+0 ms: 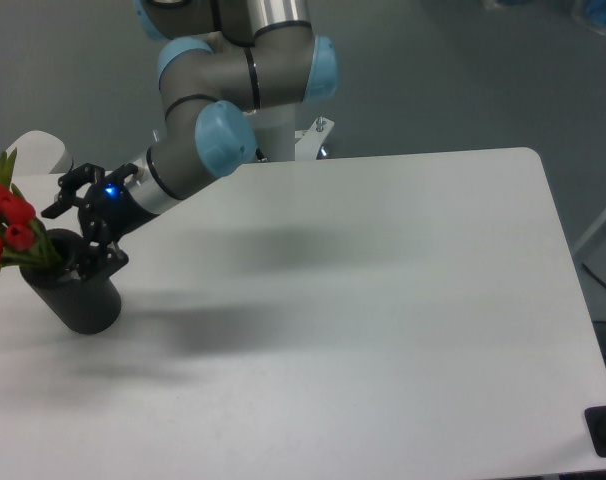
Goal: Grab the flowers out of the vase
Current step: 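Lower the gripper around the tulip stems and close it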
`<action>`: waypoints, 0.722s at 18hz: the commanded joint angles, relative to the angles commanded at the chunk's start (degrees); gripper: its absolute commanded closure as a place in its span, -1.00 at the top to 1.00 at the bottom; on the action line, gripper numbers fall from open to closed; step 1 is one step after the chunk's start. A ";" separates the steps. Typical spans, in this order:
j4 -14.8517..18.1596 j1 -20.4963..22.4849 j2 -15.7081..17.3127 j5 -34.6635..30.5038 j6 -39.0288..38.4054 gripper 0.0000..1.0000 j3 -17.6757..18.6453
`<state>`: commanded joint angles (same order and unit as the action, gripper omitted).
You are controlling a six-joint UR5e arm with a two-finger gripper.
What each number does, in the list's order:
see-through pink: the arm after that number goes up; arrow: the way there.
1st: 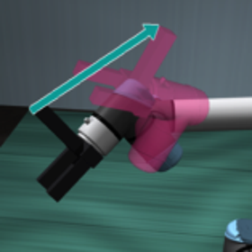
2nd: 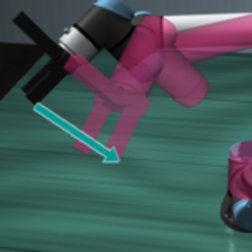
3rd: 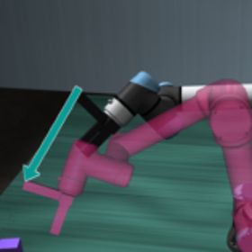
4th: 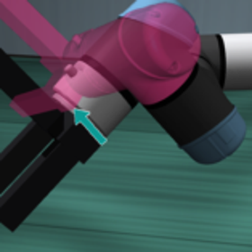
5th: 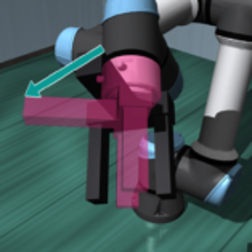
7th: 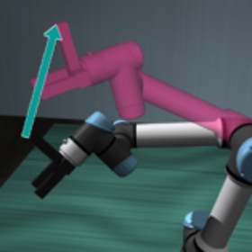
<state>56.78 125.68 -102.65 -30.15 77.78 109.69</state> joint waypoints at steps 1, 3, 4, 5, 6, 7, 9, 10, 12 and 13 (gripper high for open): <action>0.00 -0.61 -0.26 0.09 -0.17 1.00 0.00; 0.00 -0.97 -0.53 0.09 -0.70 1.00 0.00; 0.00 -1.14 -1.14 0.09 -0.62 1.00 0.00; -0.35 -1.40 -1.23 0.09 -0.62 1.00 0.09; -0.96 -1.93 -1.58 0.09 -0.70 1.00 0.09; -1.31 -2.28 -1.58 0.09 -0.88 0.87 0.00; -1.67 -2.46 -1.85 0.18 -1.67 0.51 0.00; -1.67 -2.98 -1.94 0.09 -1.67 0.35 -0.09; -1.93 -3.60 -2.02 0.09 -1.67 -0.01 -0.44; -2.72 -3.60 -2.11 0.09 -1.67 -0.20 -0.44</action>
<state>54.06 122.08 -104.76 -30.06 76.11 109.25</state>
